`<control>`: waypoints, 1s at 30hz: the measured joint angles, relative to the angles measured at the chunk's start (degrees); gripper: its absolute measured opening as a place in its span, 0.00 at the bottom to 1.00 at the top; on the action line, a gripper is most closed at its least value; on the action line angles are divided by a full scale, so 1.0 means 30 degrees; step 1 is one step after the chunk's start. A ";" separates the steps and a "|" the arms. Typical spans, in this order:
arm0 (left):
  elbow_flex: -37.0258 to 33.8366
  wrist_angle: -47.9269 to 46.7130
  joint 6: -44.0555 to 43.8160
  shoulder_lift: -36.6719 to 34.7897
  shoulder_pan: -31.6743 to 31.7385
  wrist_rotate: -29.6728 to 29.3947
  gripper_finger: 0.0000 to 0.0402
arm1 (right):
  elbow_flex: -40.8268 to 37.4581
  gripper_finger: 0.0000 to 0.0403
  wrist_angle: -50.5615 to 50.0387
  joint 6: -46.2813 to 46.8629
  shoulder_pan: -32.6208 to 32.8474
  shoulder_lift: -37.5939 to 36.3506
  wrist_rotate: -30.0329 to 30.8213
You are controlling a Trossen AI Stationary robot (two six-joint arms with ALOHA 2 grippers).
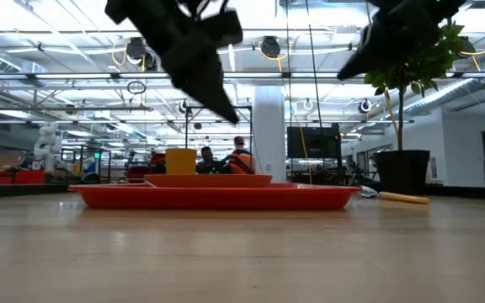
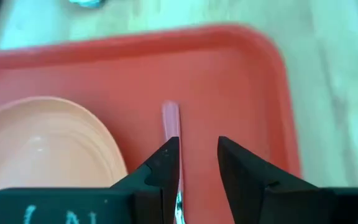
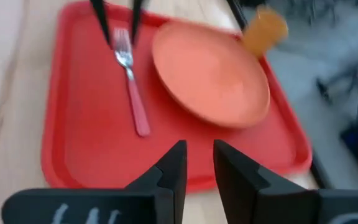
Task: Pick and place plate/cup/fork/spoon on tray
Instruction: Put the yellow spoon on the red serving tray to the left side of the pink fork
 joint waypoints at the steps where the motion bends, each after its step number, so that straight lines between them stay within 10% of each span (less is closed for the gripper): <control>1: 0.0176 -0.0091 -0.0140 -0.0247 -0.0062 0.0001 0.28 | 0.0000 0.18 -0.0437 0.0787 -0.0213 0.0000 -0.0025; 12: 0.0612 -0.0120 -0.0670 -0.2581 -0.0193 -0.1030 0.28 | -0.0330 0.18 -0.5236 0.9083 -0.2393 0.0012 -0.0113; 30: 0.0612 0.0315 -0.0034 -0.2595 0.1158 -0.1167 0.28 | -0.5328 0.42 -0.1288 1.3055 -0.6574 0.0441 -0.3391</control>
